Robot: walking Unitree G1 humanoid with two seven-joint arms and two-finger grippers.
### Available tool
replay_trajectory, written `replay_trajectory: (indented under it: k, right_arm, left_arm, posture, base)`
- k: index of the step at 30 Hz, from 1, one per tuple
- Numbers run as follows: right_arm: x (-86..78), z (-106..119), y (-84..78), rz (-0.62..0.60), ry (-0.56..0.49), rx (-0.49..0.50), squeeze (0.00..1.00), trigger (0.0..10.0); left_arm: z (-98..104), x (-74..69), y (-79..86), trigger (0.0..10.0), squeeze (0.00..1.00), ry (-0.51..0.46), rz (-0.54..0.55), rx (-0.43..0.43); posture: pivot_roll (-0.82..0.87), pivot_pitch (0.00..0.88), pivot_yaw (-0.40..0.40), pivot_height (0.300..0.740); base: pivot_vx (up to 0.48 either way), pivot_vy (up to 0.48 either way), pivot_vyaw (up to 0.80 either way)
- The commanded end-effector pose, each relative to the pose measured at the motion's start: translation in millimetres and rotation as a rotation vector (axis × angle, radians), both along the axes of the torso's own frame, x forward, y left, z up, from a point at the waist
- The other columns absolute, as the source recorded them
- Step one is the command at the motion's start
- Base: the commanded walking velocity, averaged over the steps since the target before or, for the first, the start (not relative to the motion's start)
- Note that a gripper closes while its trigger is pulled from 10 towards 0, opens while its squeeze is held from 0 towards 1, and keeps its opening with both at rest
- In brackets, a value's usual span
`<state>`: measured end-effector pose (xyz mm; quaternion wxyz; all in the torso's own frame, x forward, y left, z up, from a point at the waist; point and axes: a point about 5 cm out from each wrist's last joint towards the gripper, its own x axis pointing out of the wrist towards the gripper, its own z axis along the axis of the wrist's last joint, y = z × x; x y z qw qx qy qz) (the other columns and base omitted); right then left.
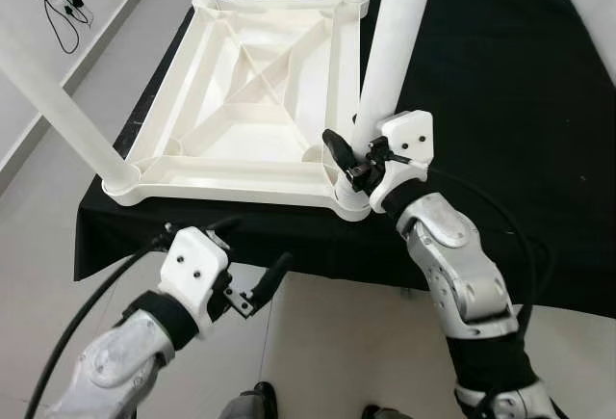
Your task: Building children table
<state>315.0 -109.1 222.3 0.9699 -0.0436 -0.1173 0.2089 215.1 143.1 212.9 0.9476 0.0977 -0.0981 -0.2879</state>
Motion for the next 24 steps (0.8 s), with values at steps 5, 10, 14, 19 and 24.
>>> replay_trajectory:
  k: [5, 10, 14, 19, 24]
  right_arm:
    - [1.0, -57, -20.0, -0.077, 0.226, -0.034, 0.00, 10.0]
    - [1.0, -53, -8.0, -0.009, 0.192, -0.154, 0.00, 10.0]
    - [4.5, -50, -2.4, 0.005, 0.200, -0.169, 0.00, 10.0]
    - [9.9, -42, 6.6, 0.036, 0.191, -0.175, 0.00, 10.0]
    - [10.9, -38, 12.1, 0.056, 0.179, -0.178, 0.00, 10.0]
  left_arm:
    - [20, 7.1, 4.9, 10.0, 0.00, -0.047, 0.007, -0.034]
    - [75, 23.1, -5.1, 10.0, 0.00, -0.201, -0.088, -0.098]
    - [91, 27.6, -14.3, 10.0, 0.00, -0.215, -0.179, -0.141]
    - [112, 43.0, -24.2, 10.0, 0.00, -0.255, -0.280, -0.138]
    - [129, 61.1, -30.2, 10.0, 0.00, -0.243, -0.337, -0.154]
  posture:
    - [0.04, 0.254, 0.055, 0.740]
    - [0.04, 0.233, 0.062, 0.740]
    - [0.04, 0.221, 0.059, 0.740]
    - [0.04, 0.204, 0.051, 0.740]
    - [0.04, 0.202, 0.051, 0.740]
  base:
    - [0.000, 0.000, 0.00]
    - [0.000, 0.000, 0.00]
    - [0.000, 0.000, 0.00]
    - [0.000, 0.000, 0.00]
    - [0.000, 0.000, 0.00]
